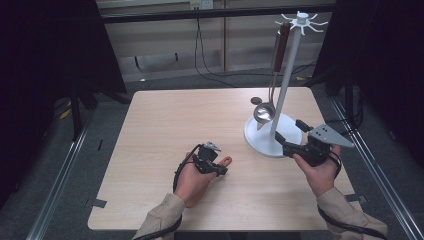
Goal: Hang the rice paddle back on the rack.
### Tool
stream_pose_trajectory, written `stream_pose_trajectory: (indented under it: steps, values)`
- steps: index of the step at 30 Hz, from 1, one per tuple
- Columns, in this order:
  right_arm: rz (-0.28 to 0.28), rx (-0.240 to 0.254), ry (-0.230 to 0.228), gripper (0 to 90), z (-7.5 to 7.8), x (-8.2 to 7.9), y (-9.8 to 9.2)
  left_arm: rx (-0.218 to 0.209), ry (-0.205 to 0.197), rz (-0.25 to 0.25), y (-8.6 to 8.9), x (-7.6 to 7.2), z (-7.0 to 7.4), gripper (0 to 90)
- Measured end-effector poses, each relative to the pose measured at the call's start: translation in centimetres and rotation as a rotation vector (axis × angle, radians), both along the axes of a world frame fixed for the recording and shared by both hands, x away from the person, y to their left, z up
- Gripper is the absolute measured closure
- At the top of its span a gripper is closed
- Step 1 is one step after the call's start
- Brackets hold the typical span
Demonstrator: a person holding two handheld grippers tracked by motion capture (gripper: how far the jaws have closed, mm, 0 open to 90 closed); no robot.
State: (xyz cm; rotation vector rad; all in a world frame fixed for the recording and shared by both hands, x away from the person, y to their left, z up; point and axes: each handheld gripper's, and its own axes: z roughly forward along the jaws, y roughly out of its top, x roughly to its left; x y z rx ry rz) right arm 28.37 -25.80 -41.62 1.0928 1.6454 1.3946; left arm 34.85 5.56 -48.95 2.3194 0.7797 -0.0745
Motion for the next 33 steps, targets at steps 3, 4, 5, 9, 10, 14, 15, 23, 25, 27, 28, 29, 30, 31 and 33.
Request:
stream_pose_trajectory:
  steps: [3, 4, 5, 9, 10, 14, 15, 23, 25, 27, 28, 29, 30, 31, 33]
  values:
    - [-0.010, 0.005, 0.009, 16.8, -0.1, -0.3, -0.2, 0.024, -0.012, -0.007, -0.3, 0.4, -0.1, 81.7]
    - [-0.011, 0.004, 0.010, 16.7, -0.2, -0.3, -0.2, 0.033, -0.016, -0.018, -0.3, 0.5, -0.1, 81.7]
    - [-0.012, -0.003, 0.010, 16.7, -0.2, -0.4, -0.3, 0.012, -0.012, 0.010, -0.4, 0.5, -0.2, 82.1]
    - [-0.020, -0.010, 0.010, 16.5, -0.4, -0.8, -0.7, 0.029, -0.027, 0.008, -0.5, 1.1, -0.2, 82.2]
    - [-0.025, -0.009, 0.015, 16.4, -0.4, -0.9, -0.8, 0.042, -0.027, 0.007, -0.5, 1.2, -0.1, 82.4]
    - [-0.032, -0.015, 0.026, 16.4, -0.6, -1.3, -0.9, 0.039, -0.025, 0.023, -0.5, 1.7, -0.1, 82.6]
    - [-0.034, -0.023, 0.022, 16.4, -0.6, -1.4, -1.0, 0.032, -0.027, 0.033, -0.5, 1.8, -0.2, 82.8]
    - [-0.034, -0.028, 0.025, 16.3, -0.8, -2.0, -1.2, 0.063, -0.032, 0.045, -0.2, 2.3, 0.1, 84.1]
    - [-0.035, -0.029, 0.017, 17.0, -0.8, -2.1, -1.1, 0.035, -0.035, 0.057, -0.3, 2.3, 0.3, 80.9]
    - [-0.043, -0.021, 0.004, 17.2, -0.7, -2.2, -1.1, 0.023, -0.053, 0.077, -0.1, 2.3, 0.8, 76.2]
    - [-0.041, -0.022, 0.006, 16.9, -0.6, -2.2, -1.1, 0.013, -0.060, 0.103, -0.1, 2.2, 1.0, 72.3]
    - [-0.038, -0.023, 0.008, 16.9, -0.6, -2.2, -1.1, 0.033, -0.079, 0.108, 0.1, 2.3, 1.2, 67.9]
    - [-0.040, -0.025, 0.010, 16.7, -0.6, -2.2, -1.0, 0.029, -0.088, 0.128, 0.2, 2.3, 1.3, 64.4]
    - [-0.036, -0.029, 0.010, 16.6, -0.7, -2.1, -1.0, 0.025, -0.093, 0.158, 0.2, 2.3, 1.4, 61.0]
    - [-0.034, -0.030, 0.014, 16.6, -0.8, -2.2, -0.9, 0.045, -0.115, 0.168, 0.4, 2.6, 1.3, 56.5]
